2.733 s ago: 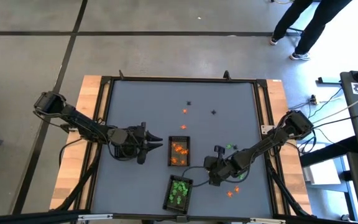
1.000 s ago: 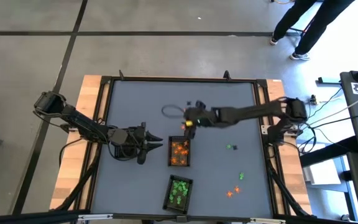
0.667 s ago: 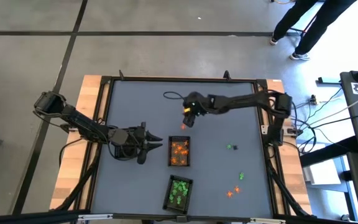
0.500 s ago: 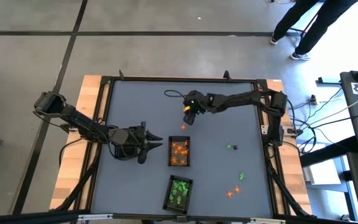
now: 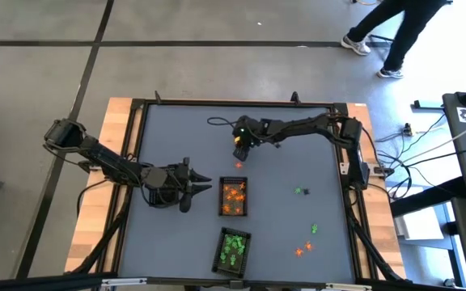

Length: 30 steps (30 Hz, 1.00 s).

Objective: Sort Halloween decoration
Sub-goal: Put the orange spider toy into the top right black basket

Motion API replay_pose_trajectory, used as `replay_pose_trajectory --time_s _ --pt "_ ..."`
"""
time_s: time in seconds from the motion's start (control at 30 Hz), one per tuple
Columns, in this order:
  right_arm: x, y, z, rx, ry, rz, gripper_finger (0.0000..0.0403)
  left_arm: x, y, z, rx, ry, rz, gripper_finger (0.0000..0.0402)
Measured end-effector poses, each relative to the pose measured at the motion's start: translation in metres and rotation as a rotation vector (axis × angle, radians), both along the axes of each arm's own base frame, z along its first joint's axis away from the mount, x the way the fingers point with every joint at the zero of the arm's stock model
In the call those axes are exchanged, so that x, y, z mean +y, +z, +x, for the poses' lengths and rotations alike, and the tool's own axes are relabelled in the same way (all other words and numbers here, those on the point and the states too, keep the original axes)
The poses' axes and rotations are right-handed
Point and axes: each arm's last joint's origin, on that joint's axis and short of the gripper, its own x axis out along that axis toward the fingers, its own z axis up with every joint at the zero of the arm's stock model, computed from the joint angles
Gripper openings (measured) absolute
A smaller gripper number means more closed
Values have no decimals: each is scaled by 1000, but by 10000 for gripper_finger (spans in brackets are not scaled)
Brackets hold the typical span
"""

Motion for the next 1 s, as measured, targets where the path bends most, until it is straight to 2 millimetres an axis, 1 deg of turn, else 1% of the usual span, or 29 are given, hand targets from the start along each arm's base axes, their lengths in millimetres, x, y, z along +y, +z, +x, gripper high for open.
replay_pose_trajectory --time_s 0.1,0.33,0.4,0.53,0.57,0.67,0.8,0.9,1.0 --pt "1 0 -1 18 -4 -4 132 0 0 0 0 0 -2 102" --pt "2 11 -5 19 2 3 19 -1 0 0 0 -14 -8 102" --pt "4 17 -8 17 14 21 8 -1 0 0 1 -25 -11 102" --pt "12 40 -11 -20 28 25 22 -1 0 0 1 -25 -11 102" --pt "16 45 -12 -19 38 26 22 -1 0 0 1 -25 -11 102" --pt "38 62 -12 -39 84 28 12 -1 0 0 -1 -25 -14 102" --pt "79 84 -9 -103 203 42 7 -1 0 0 -2 -26 -15 102" --pt "114 86 -4 -126 302 72 18 -1 0 0 -4 -26 -16 102" --pt "146 85 -3 -126 373 93 28 -1 1 0 -11 -25 -20 102"
